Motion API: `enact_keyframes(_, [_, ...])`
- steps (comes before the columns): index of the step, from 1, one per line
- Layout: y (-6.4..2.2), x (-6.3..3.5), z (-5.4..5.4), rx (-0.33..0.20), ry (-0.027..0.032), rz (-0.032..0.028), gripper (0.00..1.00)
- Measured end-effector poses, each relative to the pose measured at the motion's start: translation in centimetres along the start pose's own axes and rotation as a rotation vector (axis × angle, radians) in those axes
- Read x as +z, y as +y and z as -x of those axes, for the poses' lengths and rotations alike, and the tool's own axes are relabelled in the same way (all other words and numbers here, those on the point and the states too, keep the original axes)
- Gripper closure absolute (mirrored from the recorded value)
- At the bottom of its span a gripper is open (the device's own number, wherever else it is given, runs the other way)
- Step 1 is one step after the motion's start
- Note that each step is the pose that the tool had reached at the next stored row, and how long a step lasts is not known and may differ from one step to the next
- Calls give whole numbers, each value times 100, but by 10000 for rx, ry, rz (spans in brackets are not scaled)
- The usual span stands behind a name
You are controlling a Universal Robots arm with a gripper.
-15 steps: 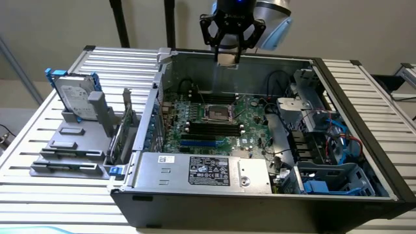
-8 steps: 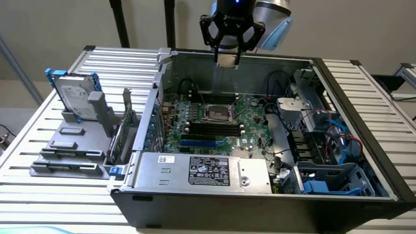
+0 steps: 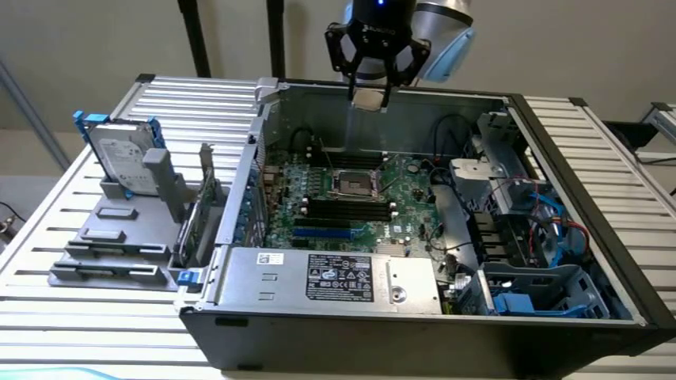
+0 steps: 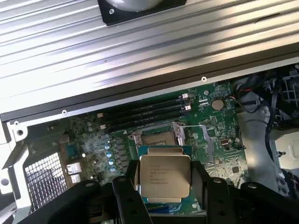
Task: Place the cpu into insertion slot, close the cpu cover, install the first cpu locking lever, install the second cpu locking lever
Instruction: 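Place the cpu into insertion slot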
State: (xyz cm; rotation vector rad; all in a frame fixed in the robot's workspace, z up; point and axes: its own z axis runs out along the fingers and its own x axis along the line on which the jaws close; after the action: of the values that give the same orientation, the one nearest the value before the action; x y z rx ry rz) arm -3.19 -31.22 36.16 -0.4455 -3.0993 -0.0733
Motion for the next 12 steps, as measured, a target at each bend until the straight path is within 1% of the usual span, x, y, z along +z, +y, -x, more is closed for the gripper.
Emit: enact_keyframes(12, [-1, 10, 0, 2178, -98, 35, 45])
